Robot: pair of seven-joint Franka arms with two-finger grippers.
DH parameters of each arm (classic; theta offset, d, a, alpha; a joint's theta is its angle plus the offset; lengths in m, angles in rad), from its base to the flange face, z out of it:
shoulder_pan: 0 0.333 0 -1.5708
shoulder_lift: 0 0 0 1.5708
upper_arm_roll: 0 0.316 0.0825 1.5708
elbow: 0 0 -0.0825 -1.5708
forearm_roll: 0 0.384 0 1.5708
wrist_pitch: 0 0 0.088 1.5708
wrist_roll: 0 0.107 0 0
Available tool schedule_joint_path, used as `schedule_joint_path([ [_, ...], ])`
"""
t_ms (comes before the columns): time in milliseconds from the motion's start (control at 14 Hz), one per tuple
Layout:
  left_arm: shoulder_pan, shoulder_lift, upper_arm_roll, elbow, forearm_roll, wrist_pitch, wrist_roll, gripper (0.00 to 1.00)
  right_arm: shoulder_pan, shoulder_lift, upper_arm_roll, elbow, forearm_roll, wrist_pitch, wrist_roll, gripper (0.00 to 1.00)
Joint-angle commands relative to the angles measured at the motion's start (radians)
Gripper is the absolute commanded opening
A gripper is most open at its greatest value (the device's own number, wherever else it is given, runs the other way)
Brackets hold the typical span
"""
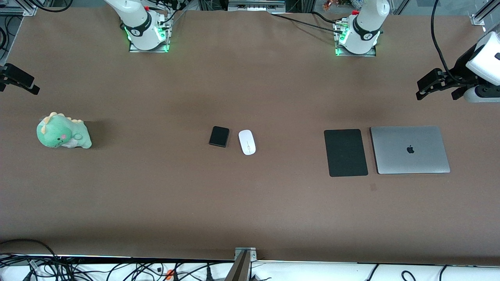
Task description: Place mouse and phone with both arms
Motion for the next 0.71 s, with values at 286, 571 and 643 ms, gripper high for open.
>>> schedule_joint_path([
  [286, 0.013, 0.013, -0.005, 0.031, -0.003, -0.013, 0.013, 1.0, -0.017, -0.027, 0.009, -0.016, 0.006, -0.011, -0.016, 1.0],
  [571, 0.013, 0.013, -0.005, 0.031, -0.005, -0.01, 0.013, 1.0, -0.017, -0.027, 0.008, -0.016, 0.006, -0.02, -0.014, 1.0],
  [643, 0.012, 0.014, -0.006, 0.033, -0.003, -0.009, 0.013, 1.0, -0.017, -0.027, 0.009, -0.016, 0.006, -0.02, -0.014, 1.0],
])
